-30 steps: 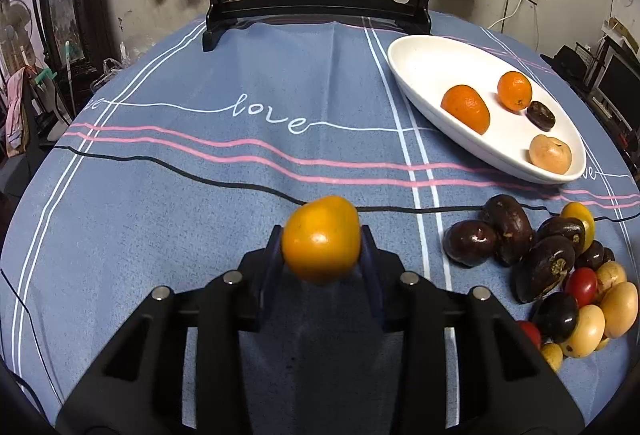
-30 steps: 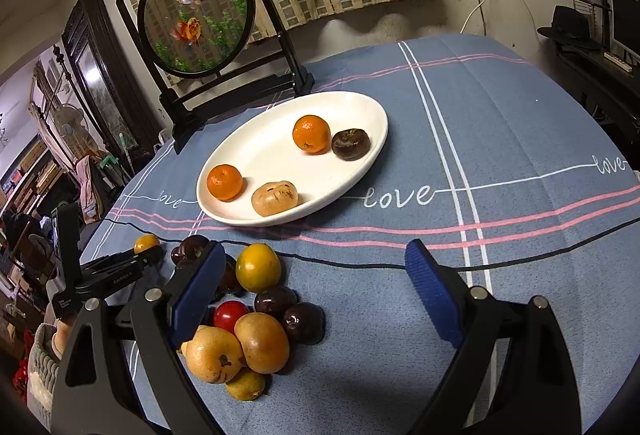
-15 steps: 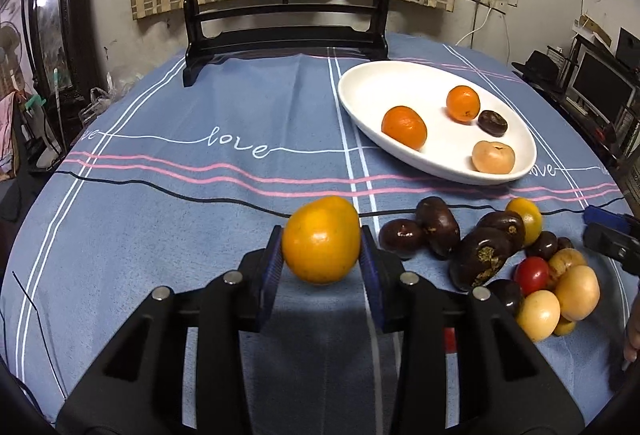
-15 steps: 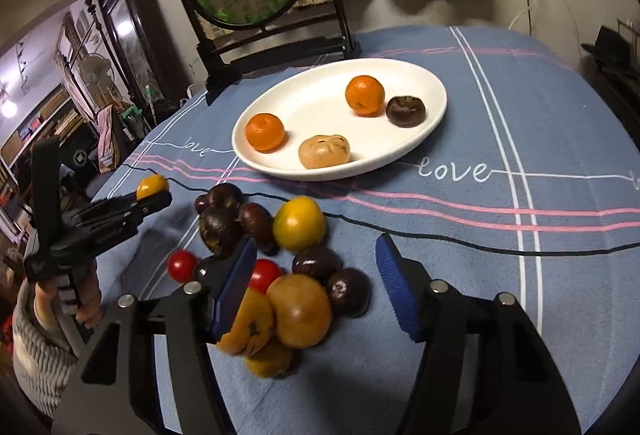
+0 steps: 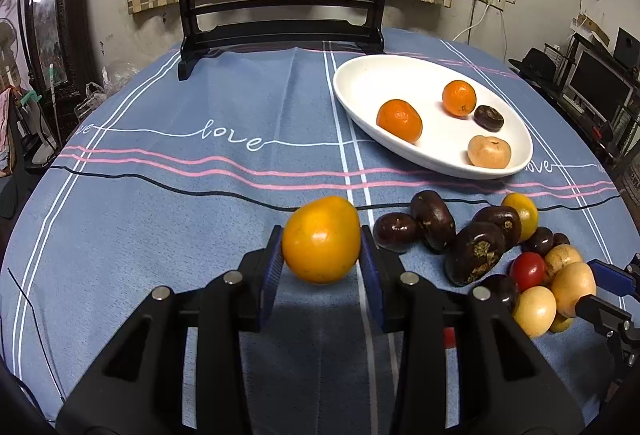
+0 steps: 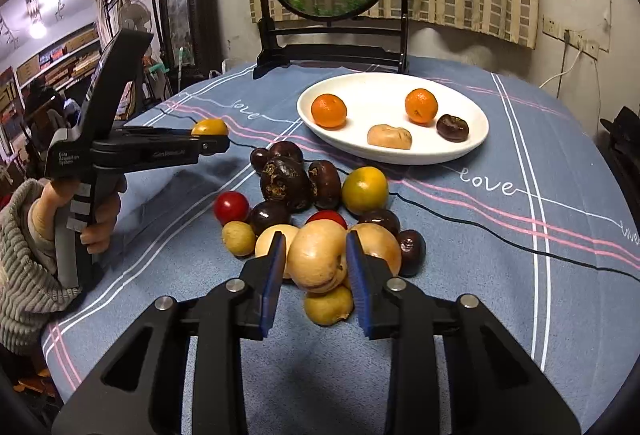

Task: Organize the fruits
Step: 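Grasp a pale tan fruit with right tool while left tool holds the yellow fruit, then place yellow fruit on the plate with left tool while right tool places pale fruit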

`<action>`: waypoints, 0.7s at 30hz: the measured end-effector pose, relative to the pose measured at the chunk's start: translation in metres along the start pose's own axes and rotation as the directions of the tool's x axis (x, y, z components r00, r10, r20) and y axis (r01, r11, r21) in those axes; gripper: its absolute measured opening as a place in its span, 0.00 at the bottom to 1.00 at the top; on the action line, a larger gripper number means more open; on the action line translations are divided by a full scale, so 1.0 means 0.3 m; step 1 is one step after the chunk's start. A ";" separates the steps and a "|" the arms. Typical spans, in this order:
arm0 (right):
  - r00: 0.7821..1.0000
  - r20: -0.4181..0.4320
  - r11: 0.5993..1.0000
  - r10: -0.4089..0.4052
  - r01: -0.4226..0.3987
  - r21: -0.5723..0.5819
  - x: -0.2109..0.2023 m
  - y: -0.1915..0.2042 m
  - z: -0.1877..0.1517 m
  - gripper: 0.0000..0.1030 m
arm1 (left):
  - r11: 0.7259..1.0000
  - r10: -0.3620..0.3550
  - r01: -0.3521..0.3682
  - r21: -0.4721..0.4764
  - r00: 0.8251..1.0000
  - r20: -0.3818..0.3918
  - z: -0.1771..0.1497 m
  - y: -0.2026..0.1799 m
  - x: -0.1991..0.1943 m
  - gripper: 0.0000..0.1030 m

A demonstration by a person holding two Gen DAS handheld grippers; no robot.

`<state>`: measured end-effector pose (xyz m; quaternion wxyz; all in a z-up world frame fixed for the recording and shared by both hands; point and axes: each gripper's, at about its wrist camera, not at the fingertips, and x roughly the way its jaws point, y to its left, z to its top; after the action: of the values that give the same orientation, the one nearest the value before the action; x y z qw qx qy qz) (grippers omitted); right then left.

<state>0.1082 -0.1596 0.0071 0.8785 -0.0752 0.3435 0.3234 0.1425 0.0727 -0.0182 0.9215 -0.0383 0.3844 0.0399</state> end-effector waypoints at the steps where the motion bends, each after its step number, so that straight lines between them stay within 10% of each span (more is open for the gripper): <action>1: 1.000 -0.004 1.000 0.000 0.000 0.003 0.004 -0.003 0.001 0.31 | 1.000 -0.002 0.002 0.003 1.000 -0.002 0.000 -0.001 0.001 0.36; 15: 0.999 0.022 0.994 0.047 -0.049 0.101 -0.029 -0.057 0.008 0.29 | 0.999 -0.027 0.026 0.033 0.999 0.018 0.012 -0.024 -0.014 0.36; 21: 0.995 0.094 0.975 0.039 -0.059 0.215 -0.088 -0.191 0.137 0.29 | 0.998 0.004 -0.007 0.062 0.999 0.044 0.190 -0.069 0.001 0.36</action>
<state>0.1518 -0.2035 0.0501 0.8877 0.0442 0.3389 0.3085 0.1850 0.0580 0.0226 0.9304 -0.0079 0.3650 0.0312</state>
